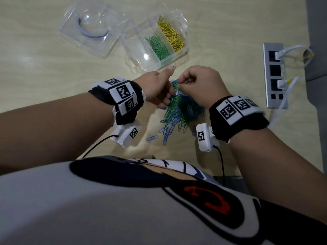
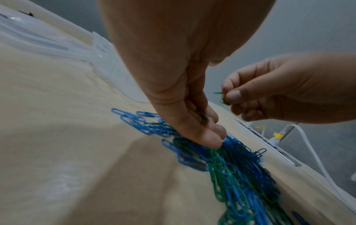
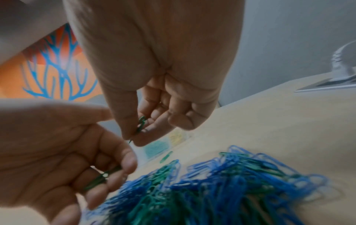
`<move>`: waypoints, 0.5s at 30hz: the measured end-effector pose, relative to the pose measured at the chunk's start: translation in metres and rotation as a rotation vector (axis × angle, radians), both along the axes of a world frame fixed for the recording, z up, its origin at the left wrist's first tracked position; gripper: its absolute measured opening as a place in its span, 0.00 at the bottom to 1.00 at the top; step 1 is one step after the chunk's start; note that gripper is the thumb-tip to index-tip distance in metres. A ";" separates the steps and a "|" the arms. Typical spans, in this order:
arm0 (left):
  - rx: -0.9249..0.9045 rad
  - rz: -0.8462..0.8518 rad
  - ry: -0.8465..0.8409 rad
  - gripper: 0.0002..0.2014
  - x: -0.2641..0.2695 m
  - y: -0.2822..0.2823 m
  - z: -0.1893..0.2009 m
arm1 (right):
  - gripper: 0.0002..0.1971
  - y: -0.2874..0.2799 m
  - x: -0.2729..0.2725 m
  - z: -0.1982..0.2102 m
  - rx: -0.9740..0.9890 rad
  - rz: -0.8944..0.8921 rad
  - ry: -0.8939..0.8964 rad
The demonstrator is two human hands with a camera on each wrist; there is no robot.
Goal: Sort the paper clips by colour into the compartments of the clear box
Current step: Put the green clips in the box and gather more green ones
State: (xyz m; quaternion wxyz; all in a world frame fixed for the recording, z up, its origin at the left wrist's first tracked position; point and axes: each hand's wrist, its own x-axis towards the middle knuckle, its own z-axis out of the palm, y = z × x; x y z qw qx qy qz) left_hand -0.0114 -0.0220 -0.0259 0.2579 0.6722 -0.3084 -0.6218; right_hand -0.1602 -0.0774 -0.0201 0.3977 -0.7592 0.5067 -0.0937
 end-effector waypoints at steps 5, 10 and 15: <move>0.012 0.091 0.082 0.32 -0.006 0.002 0.004 | 0.09 0.019 0.017 0.012 0.070 0.127 0.042; 0.028 0.170 0.078 0.23 -0.002 0.001 0.004 | 0.08 0.023 0.024 0.021 0.105 0.273 0.116; 0.079 0.091 0.051 0.09 0.002 0.001 0.004 | 0.04 0.015 0.019 0.018 0.118 0.228 0.065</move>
